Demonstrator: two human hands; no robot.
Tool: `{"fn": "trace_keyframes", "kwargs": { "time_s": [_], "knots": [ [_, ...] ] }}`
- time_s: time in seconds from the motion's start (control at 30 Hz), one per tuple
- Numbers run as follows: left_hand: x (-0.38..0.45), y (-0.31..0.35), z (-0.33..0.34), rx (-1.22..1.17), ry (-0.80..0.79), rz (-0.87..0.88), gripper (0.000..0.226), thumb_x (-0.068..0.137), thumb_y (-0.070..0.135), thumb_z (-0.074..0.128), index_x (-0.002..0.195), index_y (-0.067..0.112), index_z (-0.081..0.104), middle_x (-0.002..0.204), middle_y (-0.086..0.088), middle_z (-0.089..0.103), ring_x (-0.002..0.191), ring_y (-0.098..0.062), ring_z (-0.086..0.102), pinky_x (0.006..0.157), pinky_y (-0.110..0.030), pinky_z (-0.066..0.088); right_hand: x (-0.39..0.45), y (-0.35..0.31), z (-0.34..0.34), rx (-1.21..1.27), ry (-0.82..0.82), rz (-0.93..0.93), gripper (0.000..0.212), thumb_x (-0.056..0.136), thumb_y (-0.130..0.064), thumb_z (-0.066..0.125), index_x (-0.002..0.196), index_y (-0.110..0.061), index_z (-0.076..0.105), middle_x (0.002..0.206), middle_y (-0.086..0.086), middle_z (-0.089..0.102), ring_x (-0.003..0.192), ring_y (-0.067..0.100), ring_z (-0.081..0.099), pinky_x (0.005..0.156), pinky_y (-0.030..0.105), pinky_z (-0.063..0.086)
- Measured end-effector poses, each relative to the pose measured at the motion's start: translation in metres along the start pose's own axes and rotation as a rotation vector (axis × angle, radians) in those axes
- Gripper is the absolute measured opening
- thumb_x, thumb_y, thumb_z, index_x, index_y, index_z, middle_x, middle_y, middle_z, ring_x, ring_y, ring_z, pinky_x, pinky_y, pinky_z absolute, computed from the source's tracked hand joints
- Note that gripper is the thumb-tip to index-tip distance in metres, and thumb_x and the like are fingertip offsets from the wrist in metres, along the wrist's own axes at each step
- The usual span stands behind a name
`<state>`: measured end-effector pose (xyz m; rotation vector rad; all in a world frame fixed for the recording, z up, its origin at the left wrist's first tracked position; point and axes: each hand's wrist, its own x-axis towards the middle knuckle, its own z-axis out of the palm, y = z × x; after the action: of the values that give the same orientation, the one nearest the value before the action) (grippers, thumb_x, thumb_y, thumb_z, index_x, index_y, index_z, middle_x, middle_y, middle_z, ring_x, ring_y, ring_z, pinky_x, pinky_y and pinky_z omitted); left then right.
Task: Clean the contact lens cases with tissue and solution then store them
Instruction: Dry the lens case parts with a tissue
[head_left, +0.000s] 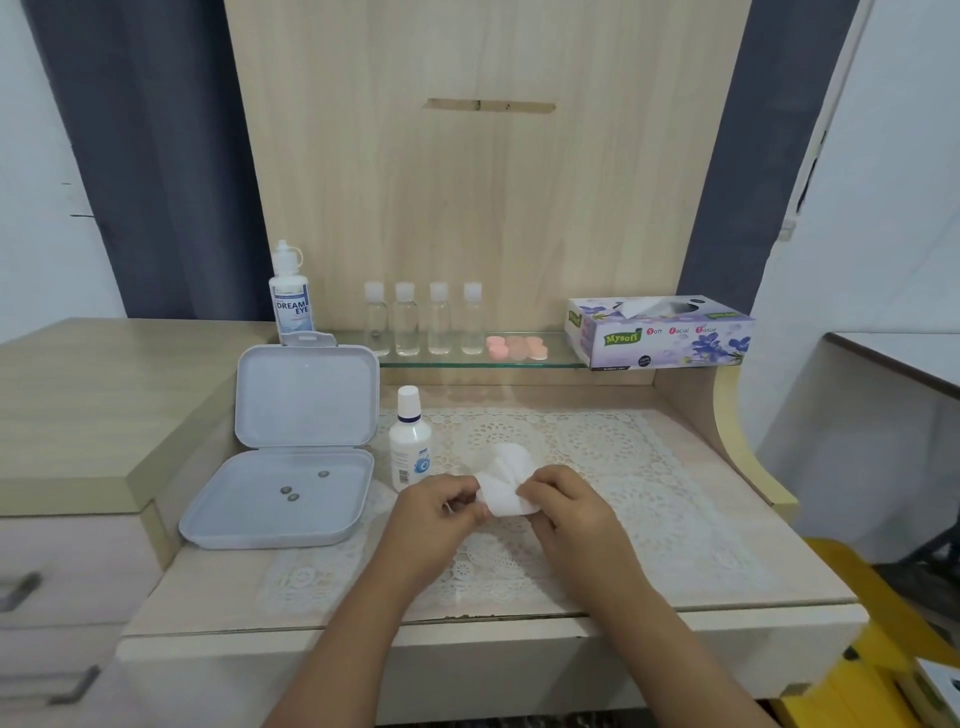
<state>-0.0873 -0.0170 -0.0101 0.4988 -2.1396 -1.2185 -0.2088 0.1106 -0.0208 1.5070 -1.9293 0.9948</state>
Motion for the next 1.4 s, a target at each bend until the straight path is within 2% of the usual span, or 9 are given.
{"fn": "trace_keyframes", "kwargs": {
  "time_s": [0.2, 0.4, 0.5, 0.7, 0.83, 1.0, 1.13, 1.23, 1.4],
  "knots": [
    [-0.002, 0.004, -0.001, -0.018, -0.014, -0.008, 0.013, 0.081, 0.008, 0.071, 0.09, 0.016, 0.075, 0.073, 0.003, 0.059, 0.064, 0.002, 0.047, 0.066, -0.016, 0.04, -0.002, 0.005, 0.007, 0.008, -0.031, 0.026, 0.021, 0.082, -0.019, 0.054, 0.091, -0.006, 0.068, 0.092, 0.0, 0.059, 0.069, 0.012, 0.057, 0.051, 0.026, 0.05],
    [-0.002, 0.008, 0.0, -0.114, 0.004, -0.043, 0.023, 0.081, 0.006, 0.072, 0.098, 0.021, 0.076, 0.077, 0.006, 0.068, 0.065, 0.004, 0.055, 0.063, -0.008, 0.042, -0.001, 0.0, -0.003, 0.322, -0.098, 0.283, 0.032, 0.088, -0.039, 0.059, 0.092, -0.013, 0.075, 0.11, -0.015, 0.058, 0.102, -0.011, 0.051, 0.079, 0.004, 0.039],
    [-0.004, 0.009, -0.001, -0.147, -0.002, -0.06, 0.027, 0.08, 0.002, 0.07, 0.096, 0.023, 0.075, 0.079, 0.002, 0.072, 0.071, 0.0, 0.062, 0.067, -0.012, 0.048, 0.009, -0.002, -0.009, 0.442, -0.172, 0.5, 0.009, 0.088, -0.024, 0.067, 0.093, -0.022, 0.074, 0.106, -0.016, 0.065, 0.095, -0.007, 0.056, 0.076, 0.007, 0.039],
    [-0.003, 0.008, -0.002, -0.119, 0.014, -0.079, 0.023, 0.08, 0.006, 0.071, 0.091, 0.027, 0.075, 0.067, 0.012, 0.064, 0.068, 0.001, 0.057, 0.068, -0.014, 0.047, 0.047, -0.002, -0.026, 0.521, -0.501, 0.714, 0.02, 0.085, -0.014, 0.068, 0.105, -0.016, 0.07, 0.1, -0.001, 0.071, 0.086, 0.018, 0.07, 0.081, 0.033, 0.058],
    [-0.004, 0.01, -0.002, -0.127, 0.015, -0.061, 0.024, 0.079, 0.007, 0.073, 0.083, 0.031, 0.074, 0.073, 0.004, 0.067, 0.07, -0.003, 0.057, 0.07, -0.019, 0.049, 0.06, -0.001, -0.031, 0.469, -0.603, 0.703, 0.012, 0.085, -0.006, 0.067, 0.093, -0.012, 0.073, 0.089, 0.008, 0.073, 0.08, 0.024, 0.072, 0.084, 0.043, 0.057],
    [-0.006, 0.012, -0.003, -0.112, -0.002, -0.054, 0.021, 0.079, 0.009, 0.073, 0.084, 0.029, 0.074, 0.076, -0.002, 0.067, 0.067, -0.002, 0.053, 0.07, -0.026, 0.048, 0.067, -0.012, -0.03, 0.29, -0.628, 0.672, 0.014, 0.085, -0.004, 0.066, 0.096, -0.009, 0.074, 0.086, 0.006, 0.071, 0.062, 0.014, 0.068, 0.047, 0.015, 0.048],
    [-0.006, 0.013, -0.002, -0.114, 0.0, -0.041, 0.027, 0.079, 0.01, 0.074, 0.088, 0.036, 0.073, 0.078, 0.001, 0.069, 0.069, 0.001, 0.055, 0.07, -0.02, 0.048, 0.068, -0.02, -0.031, 0.086, -0.634, 0.55, 0.026, 0.081, -0.004, 0.058, 0.084, -0.019, 0.079, 0.077, 0.001, 0.073, 0.071, 0.018, 0.07, 0.068, 0.034, 0.059],
    [-0.007, 0.014, -0.002, -0.134, 0.013, -0.039, 0.033, 0.079, 0.007, 0.074, 0.084, 0.039, 0.07, 0.072, 0.014, 0.068, 0.068, 0.007, 0.057, 0.067, -0.008, 0.045, 0.064, -0.025, -0.028, -0.035, -0.601, 0.472, 0.027, 0.078, -0.006, 0.051, 0.078, -0.015, 0.077, 0.074, 0.005, 0.072, 0.074, 0.024, 0.067, 0.063, 0.033, 0.055],
    [-0.007, 0.013, -0.002, -0.119, 0.017, -0.034, 0.029, 0.08, 0.005, 0.071, 0.087, 0.033, 0.073, 0.076, 0.016, 0.071, 0.071, 0.005, 0.06, 0.069, -0.011, 0.048, 0.055, -0.028, -0.017, -0.124, -0.596, 0.389, 0.026, 0.082, -0.005, 0.048, 0.086, -0.009, 0.074, 0.078, 0.007, 0.071, 0.076, 0.024, 0.065, 0.061, 0.03, 0.048]
  ]
}}
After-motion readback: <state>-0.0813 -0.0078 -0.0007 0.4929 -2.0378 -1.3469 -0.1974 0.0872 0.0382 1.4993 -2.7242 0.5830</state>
